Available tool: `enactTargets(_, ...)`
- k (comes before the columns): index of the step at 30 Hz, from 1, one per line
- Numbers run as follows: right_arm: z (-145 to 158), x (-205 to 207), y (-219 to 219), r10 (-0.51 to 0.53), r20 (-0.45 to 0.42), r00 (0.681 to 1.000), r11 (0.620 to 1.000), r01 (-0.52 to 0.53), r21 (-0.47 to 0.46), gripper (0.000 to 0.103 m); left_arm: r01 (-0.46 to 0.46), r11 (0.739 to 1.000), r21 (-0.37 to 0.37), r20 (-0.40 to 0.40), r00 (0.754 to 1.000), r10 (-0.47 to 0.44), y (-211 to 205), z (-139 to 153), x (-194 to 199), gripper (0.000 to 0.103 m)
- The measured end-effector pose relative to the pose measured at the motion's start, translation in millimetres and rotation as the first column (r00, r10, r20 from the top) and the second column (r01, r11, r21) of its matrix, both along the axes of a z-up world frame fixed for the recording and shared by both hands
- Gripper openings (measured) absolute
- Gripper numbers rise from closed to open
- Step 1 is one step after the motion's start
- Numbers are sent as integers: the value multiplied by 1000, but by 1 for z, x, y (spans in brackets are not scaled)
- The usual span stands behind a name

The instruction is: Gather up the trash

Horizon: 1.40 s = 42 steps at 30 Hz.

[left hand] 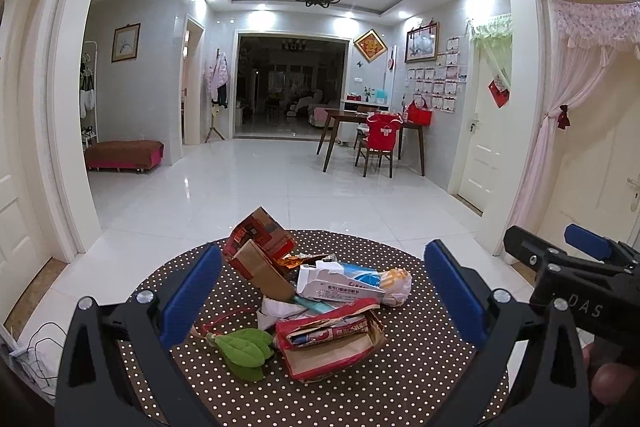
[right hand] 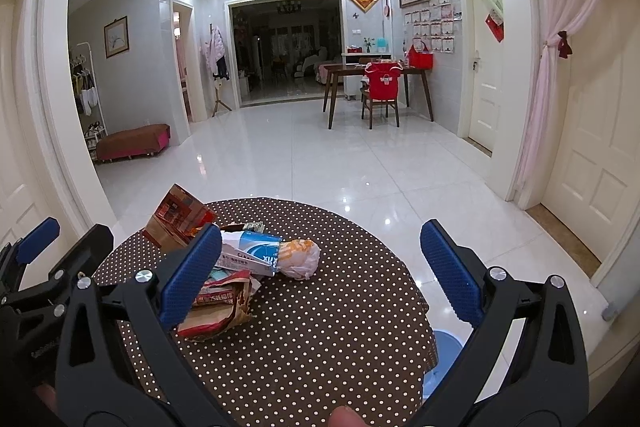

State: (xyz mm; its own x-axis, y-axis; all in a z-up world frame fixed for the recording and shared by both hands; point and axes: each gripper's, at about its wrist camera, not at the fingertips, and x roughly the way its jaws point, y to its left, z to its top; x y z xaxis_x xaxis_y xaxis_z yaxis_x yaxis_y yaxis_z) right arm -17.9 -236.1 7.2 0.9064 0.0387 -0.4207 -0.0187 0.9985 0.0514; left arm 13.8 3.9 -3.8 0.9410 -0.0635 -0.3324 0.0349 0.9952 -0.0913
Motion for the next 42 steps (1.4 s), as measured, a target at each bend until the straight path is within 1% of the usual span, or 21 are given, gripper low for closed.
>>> enactTargets(2,-3,2,1,2,-10,1000,1000,-2,-1,97,-3,1000,-22,-3,1000,3,3,-3,0,99)
enactTargets(10,-11,10,11,18,-35,999,1000,-19,-13,97,-29,999,-36,-53,998,27,20,-19,2,99)
enactTargets(11,-13,11,13,20,-39,999,1000,-21,-16,97,-39,997,-63,-72,997,34,23,-20,2,99)
enactTargets(12,-14,12,14,22,-44,999,1000,-23,-17,97,-44,997,-70,-88,995,38,27,-22,3,99)
enactTargets(14,-20,16,16,31,-63,998,999,-32,-8,97,-57,997,-53,-96,994,51,35,-30,3,99)
enactTargets(17,-38,25,23,51,-116,992,999,-51,9,97,-85,995,-55,-156,985,75,48,-45,7,99)
enactTargets(18,-44,27,26,61,-132,989,998,-60,10,97,-95,994,-55,-162,983,85,54,-52,8,99)
enactTargets(20,-60,35,36,86,-174,981,996,-85,11,97,-113,992,-61,-186,978,100,65,-65,12,99)
enactTargets(21,-67,38,40,97,-194,976,995,-96,14,97,-121,991,-57,-185,977,108,70,-71,13,99)
enactTargets(22,-75,43,45,106,-215,971,994,-105,18,97,-132,990,-53,-204,972,118,76,-79,15,99)
enactTargets(23,-81,46,49,115,-231,966,993,-113,22,97,-137,988,-65,-188,974,123,81,-84,17,99)
enactTargets(24,-88,50,53,124,-249,960,992,-120,30,97,-144,988,-54,-204,970,130,84,-89,18,99)
enactTargets(28,-111,65,65,166,-308,937,986,-150,76,97,-162,985,-57,-255,956,143,100,-112,26,99)
enactTargets(32,-134,81,78,219,-363,906,974,-182,135,97,-170,985,-31,-307,940,152,107,-123,33,99)
enactTargets(33,-138,83,79,230,-369,901,971,-187,148,96,-169,985,-27,-314,937,152,108,-124,35,99)
enactTargets(34,-142,85,81,240,-375,895,968,-192,160,94,-168,986,-22,-330,932,152,109,-126,39,99)
enactTargets(36,-151,90,85,277,-394,877,957,-214,197,62,-167,986,-14,-364,919,151,109,-126,45,99)
enactTargets(37,-154,90,84,306,-390,869,945,-227,235,56,-167,986,-13,-375,915,150,109,-127,51,99)
enactTargets(39,-152,88,79,344,-379,859,925,-241,293,35,-158,987,-10,-379,914,142,107,-131,61,99)
enactTargets(40,-151,87,77,344,-372,862,924,-240,297,32,-156,988,4,-384,912,145,105,-132,66,99)
enactTargets(42,-145,81,68,356,-356,864,916,-247,316,19,-143,990,21,-400,906,139,98,-136,81,99)
